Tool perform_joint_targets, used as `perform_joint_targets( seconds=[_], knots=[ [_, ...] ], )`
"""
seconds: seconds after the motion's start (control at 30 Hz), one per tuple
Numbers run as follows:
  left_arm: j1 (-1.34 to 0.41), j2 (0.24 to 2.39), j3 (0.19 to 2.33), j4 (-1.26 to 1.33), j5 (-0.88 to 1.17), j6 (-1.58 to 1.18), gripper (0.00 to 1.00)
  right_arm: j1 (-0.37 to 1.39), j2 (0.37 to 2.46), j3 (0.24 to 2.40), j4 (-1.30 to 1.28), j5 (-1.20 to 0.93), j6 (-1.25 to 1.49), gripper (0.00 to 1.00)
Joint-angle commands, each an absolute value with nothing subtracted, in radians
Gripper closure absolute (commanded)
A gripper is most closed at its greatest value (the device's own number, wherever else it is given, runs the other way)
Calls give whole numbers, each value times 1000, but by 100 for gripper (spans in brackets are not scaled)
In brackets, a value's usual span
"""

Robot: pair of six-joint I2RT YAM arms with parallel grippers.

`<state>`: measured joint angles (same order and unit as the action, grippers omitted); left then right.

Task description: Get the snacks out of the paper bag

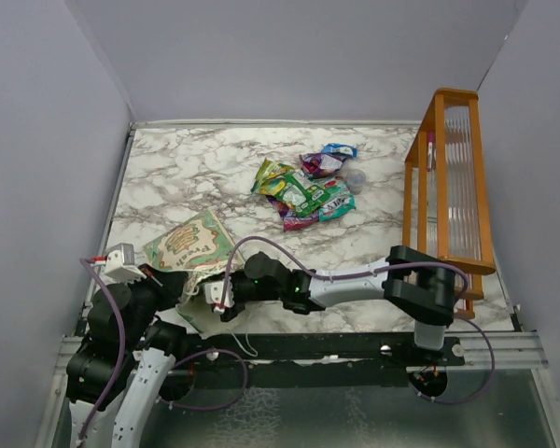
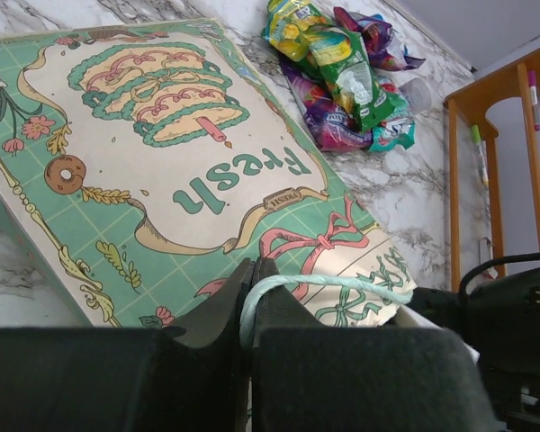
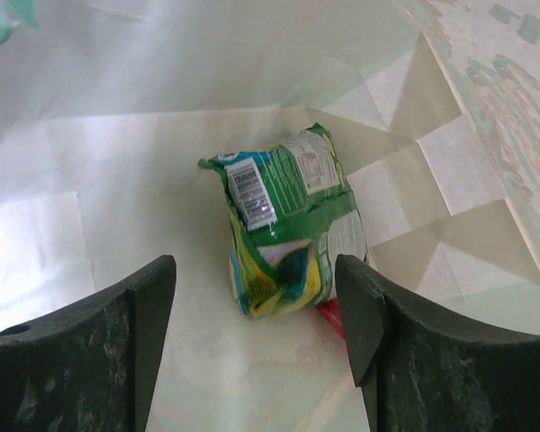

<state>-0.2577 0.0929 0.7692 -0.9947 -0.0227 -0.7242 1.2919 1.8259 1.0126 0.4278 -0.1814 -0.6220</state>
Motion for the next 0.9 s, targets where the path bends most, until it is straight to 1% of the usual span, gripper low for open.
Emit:
perform_joint_targets(
  seconds=[0.0,0.23,0.33,0.43,0.6,0.87],
  knots=[
    [-262,116,777,-957,11,-729,100,1302,1932,1107,482,-123,-628,28],
    [-262,135,797,-957,20,-718,100,1303,2052,1205,531,-30,-631,27],
    [-263,137,798,-953,22,-717,100,1302,2098,1239,538,24,-621,33],
    [-262,136,800,-956,22,-719,100,1303,2123,1249,547,70,-618,41],
    [-262,126,801,-966,16,-720,100,1301,2148,1223,623,112,-616,68],
    [-261,116,807,-986,2,-720,100,1301,2094,1167,715,99,-611,94]
  ],
)
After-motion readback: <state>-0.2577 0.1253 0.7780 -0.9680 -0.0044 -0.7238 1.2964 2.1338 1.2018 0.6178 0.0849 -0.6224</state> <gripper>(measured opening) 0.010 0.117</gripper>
